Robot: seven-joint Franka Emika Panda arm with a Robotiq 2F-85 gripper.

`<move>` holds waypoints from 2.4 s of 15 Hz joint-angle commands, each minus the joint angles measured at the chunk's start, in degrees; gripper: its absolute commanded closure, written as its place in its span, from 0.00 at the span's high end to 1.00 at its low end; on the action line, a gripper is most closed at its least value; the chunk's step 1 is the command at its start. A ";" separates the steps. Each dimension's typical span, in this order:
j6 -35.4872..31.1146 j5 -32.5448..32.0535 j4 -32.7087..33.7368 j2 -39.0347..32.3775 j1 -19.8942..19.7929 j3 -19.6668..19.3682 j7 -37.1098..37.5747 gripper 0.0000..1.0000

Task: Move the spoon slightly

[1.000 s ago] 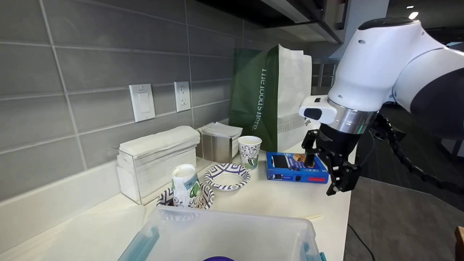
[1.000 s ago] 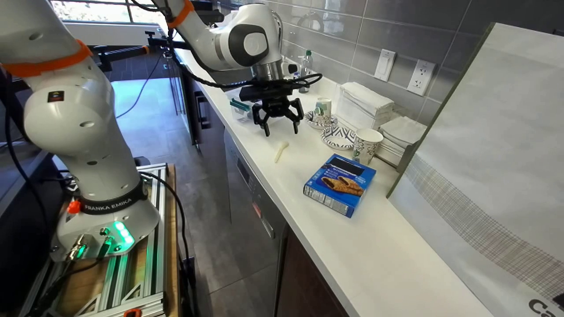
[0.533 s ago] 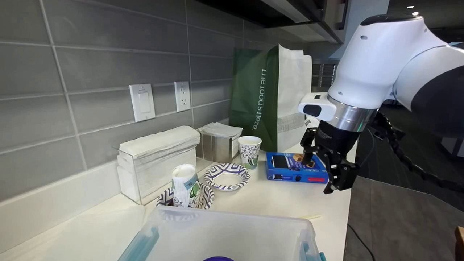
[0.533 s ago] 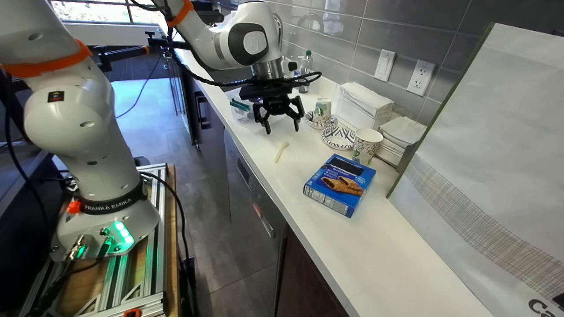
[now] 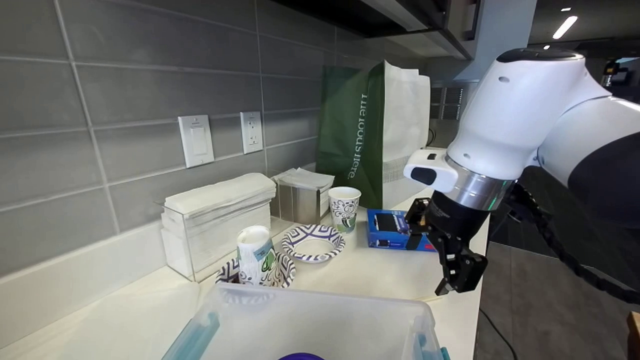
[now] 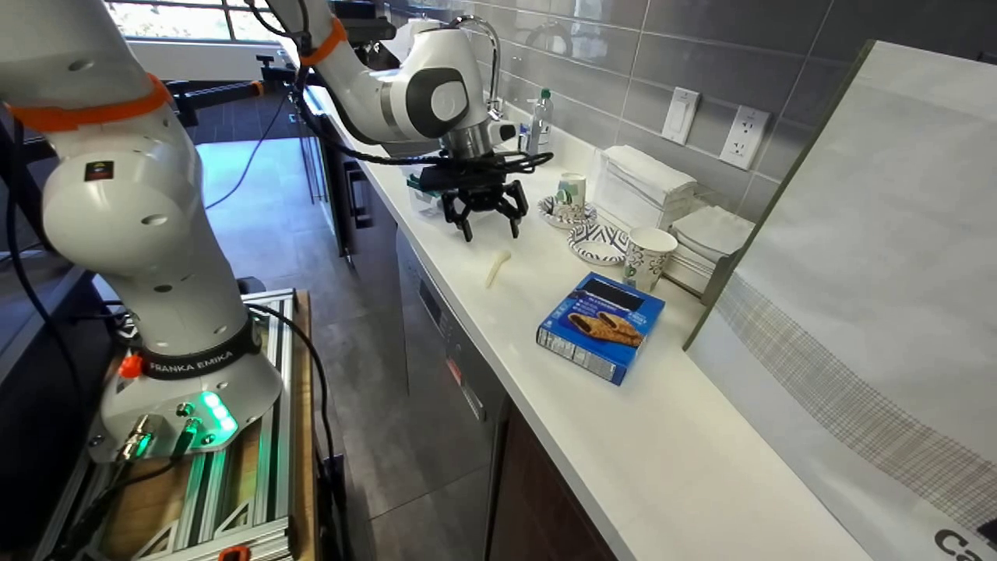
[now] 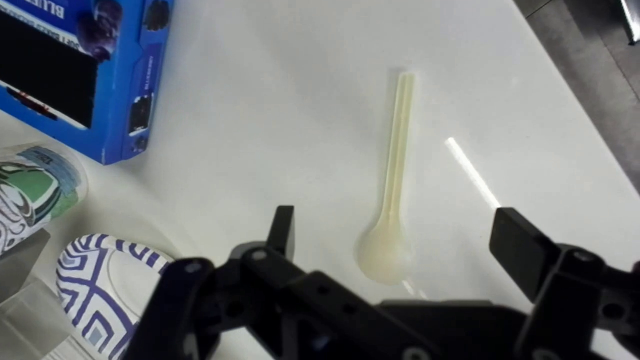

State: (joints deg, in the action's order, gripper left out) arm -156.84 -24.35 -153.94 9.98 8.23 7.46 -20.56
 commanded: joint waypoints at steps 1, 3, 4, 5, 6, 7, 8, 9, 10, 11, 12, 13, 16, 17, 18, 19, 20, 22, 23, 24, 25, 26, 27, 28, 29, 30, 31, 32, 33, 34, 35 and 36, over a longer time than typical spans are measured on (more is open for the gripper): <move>-3.86 -4.26 -0.29 -3.70 -1.90 0.68 3.43 1.00; -4.87 -8.89 -0.09 -5.10 -2.97 0.72 6.24 1.00; -5.45 -11.59 0.10 -5.80 -3.50 0.62 7.71 1.00; -5.68 -15.12 0.33 -6.21 -4.16 0.57 9.73 1.00; -5.69 -16.28 0.46 -6.91 -4.22 0.34 10.64 1.00; -5.59 -18.38 0.63 -7.39 -4.54 0.25 12.14 1.00; -5.52 -20.37 0.82 -7.93 -4.81 0.18 13.58 1.00; -5.63 -21.52 0.95 -8.58 -4.89 0.10 14.71 1.00; -5.66 -23.44 1.21 -9.09 -5.07 0.04 16.31 1.00; -5.56 -24.84 1.41 -9.56 -5.11 -0.02 17.67 1.00; -5.57 -26.50 1.70 -10.12 -5.22 -0.13 19.21 1.00; -5.55 -27.66 1.95 -10.63 -5.24 -0.20 20.42 1.00; -6.22 -31.41 2.83 -12.40 -5.33 -0.60 24.32 0.74; -6.36 -32.43 3.19 -12.91 -5.26 -0.71 25.48 0.68; -6.52 -33.47 3.58 -13.34 -5.20 -0.76 26.60 0.58; -6.61 -34.31 3.89 -13.73 -5.14 -0.77 27.48 0.55; -6.74 -34.84 4.30 -14.32 -5.04 -0.72 28.22 0.50; -6.90 -35.97 4.99 -15.23 -4.84 -0.66 29.60 0.43; -6.96 -36.25 5.28 -15.65 -4.75 -0.61 29.88 0.32; -6.92 -36.68 5.64 -16.05 -4.65 -0.57 30.29 0.30; -6.90 -37.04 5.94 -16.41 -4.59 -0.56 30.58 0.24; -6.92 -37.26 6.24 -16.50 -4.54 -0.54 30.86 0.19; -6.93 -37.34 6.44 -16.49 -4.54 -0.50 30.85 0.15; -6.93 -37.43 6.66 -16.60 -4.53 -0.50 30.90 0.12; -7.02 -37.43 6.70 -16.69 -4.50 -0.46 30.80 0.11; -7.04 -37.54 6.93 -16.78 -4.50 -0.48 30.85 0.05; -7.05 -37.39 7.02 -16.96 -4.46 -0.42 30.70 0.09; -7.07 -37.16 7.06 -16.96 -4.47 -0.41 30.49 0.08; -7.12 -36.89 7.00 -16.99 -4.47 -0.36 30.28 0.07; -7.20 -36.49 7.01 -17.03 -4.50 -0.32 30.01 0.06; -7.31 -35.85 7.01 -17.05 -4.57 -0.25 29.38 0.03; -7.37 -35.50 7.04 -17.03 -4.61 -0.23 29.06 0.00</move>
State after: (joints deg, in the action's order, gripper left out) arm -162.23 -59.68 -147.49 -4.56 3.64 7.23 7.95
